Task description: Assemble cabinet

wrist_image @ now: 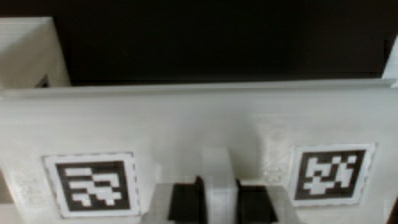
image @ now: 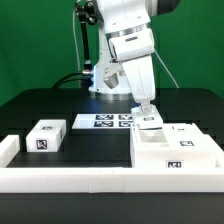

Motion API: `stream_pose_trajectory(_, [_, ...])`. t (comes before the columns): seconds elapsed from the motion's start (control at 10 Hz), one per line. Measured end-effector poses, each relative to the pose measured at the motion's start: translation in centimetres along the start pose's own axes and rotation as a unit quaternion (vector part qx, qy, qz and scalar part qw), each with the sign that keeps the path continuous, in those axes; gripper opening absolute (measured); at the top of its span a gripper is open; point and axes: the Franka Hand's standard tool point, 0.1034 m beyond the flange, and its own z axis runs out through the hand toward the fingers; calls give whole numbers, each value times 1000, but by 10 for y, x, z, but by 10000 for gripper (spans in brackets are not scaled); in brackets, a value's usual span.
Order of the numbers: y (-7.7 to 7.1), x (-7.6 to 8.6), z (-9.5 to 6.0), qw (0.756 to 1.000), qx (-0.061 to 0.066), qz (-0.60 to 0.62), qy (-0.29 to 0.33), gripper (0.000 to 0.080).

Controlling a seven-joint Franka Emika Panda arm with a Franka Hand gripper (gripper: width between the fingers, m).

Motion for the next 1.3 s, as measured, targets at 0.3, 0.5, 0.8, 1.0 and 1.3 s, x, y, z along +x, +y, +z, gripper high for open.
stream_pose_trajectory(0.3, [2,-1,0,1000,9,2,2,61])
stream_pose_trajectory(0.5, [2,-2,-1,1000,22,4,3,61])
stream_pose_trajectory(0.8, [1,0,9,999,36,9,15,61])
stream_pose_trajectory(1.0, [1,2,9,999,35,11,15,61])
stream_pose_trajectory(1.3, [1,-2,6,999,33,14,12,61])
